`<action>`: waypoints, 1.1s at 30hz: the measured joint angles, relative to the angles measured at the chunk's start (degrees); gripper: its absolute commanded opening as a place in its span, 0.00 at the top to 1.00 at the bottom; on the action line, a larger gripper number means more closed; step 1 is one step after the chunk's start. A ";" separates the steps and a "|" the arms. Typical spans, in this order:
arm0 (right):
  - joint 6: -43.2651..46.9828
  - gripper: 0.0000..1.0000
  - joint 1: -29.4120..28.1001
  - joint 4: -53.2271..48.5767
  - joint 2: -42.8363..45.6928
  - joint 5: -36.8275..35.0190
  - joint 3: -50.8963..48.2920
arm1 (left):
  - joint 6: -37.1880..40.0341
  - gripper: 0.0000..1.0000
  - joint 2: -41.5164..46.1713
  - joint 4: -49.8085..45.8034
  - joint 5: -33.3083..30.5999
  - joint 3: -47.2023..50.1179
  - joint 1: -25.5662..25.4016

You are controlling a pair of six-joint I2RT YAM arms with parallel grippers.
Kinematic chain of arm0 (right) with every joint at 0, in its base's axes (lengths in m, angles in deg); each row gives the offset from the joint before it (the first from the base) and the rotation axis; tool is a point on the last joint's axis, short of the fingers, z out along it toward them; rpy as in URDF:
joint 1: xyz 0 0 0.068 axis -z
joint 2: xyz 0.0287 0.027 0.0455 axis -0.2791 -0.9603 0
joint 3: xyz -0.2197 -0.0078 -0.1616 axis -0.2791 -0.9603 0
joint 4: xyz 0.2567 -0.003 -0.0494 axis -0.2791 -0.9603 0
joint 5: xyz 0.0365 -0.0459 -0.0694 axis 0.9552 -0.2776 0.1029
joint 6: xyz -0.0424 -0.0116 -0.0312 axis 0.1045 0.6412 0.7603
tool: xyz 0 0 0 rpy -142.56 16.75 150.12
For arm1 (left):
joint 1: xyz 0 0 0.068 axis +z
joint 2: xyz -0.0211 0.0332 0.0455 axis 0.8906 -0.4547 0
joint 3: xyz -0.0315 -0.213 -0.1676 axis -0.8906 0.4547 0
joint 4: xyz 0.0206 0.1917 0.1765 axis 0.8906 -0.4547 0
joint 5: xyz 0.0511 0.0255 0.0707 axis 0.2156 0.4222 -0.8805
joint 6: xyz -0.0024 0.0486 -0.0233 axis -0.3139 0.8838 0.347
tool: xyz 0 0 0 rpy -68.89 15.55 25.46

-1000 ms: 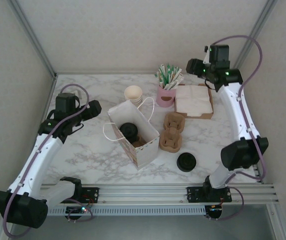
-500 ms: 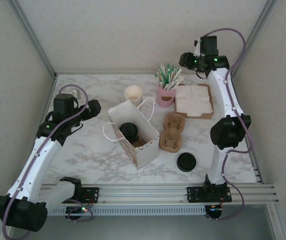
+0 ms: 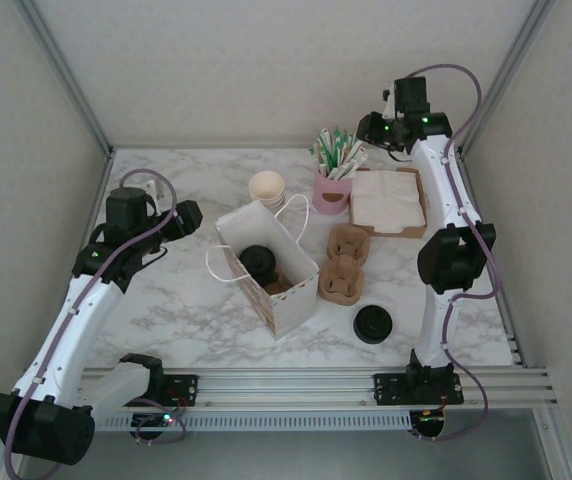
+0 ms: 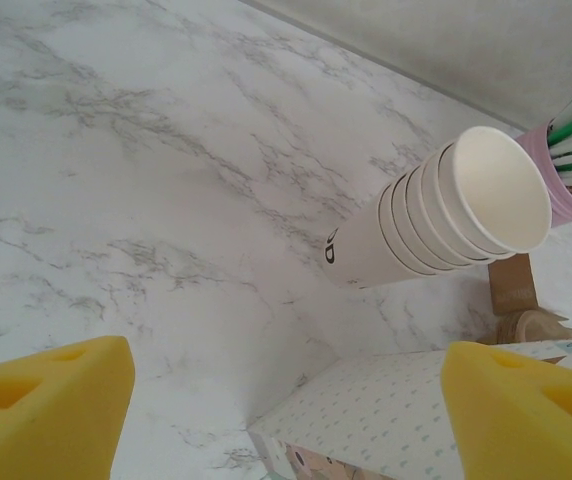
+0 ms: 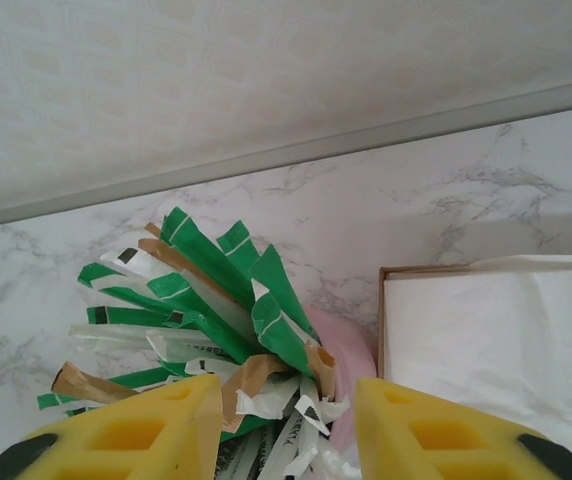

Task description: Pack the takeout coffee

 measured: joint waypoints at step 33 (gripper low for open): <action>1.49 1.00 -2.16 -2.64 -3.08 -0.02 2.99 | 0.81 0.33 0.00 -0.02 0.26 0.00 0.00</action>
